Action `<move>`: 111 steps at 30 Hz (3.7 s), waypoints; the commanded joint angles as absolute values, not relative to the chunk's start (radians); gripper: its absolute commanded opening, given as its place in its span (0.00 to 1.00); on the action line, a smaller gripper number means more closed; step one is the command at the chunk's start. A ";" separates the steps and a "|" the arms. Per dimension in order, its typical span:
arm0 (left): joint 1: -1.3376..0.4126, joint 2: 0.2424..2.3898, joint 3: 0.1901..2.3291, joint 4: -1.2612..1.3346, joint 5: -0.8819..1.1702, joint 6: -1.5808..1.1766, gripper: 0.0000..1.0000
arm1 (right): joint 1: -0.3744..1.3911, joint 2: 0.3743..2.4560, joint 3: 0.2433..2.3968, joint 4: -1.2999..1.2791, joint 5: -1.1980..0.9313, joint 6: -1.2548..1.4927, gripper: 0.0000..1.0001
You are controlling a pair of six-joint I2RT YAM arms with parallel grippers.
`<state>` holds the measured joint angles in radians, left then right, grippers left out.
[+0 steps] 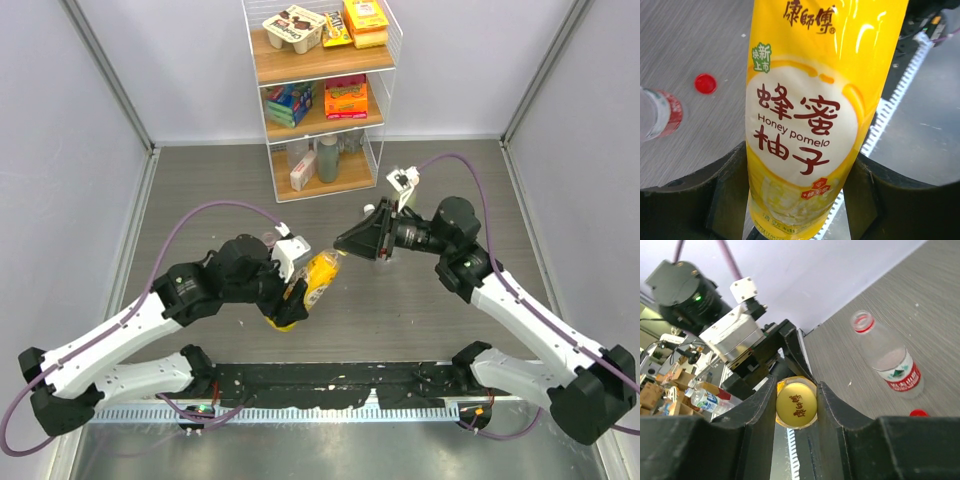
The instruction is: Unscrew the bottle caps
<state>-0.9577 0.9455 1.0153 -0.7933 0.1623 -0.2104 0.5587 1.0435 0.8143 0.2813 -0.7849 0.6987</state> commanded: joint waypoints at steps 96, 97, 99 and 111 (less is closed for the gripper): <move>-0.963 0.994 0.911 -0.736 -0.044 -0.184 0.00 | 0.545 1.236 0.822 0.104 -0.650 0.828 0.48; -0.963 0.994 0.911 -0.738 -0.044 -0.183 0.00 | 0.545 1.232 0.819 0.119 -0.655 0.834 0.43; -0.962 0.993 0.910 -0.735 -0.044 -0.184 0.00 | 0.545 1.220 0.805 0.132 -0.660 0.848 0.29; -0.963 1.011 0.923 -0.739 -0.032 -0.183 0.00 | 0.545 1.147 0.795 0.163 -0.666 0.824 0.02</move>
<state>-0.9623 1.0122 0.8913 -0.7532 -0.0311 -0.1753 0.5430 1.2095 0.7757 0.0998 -0.6350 0.8410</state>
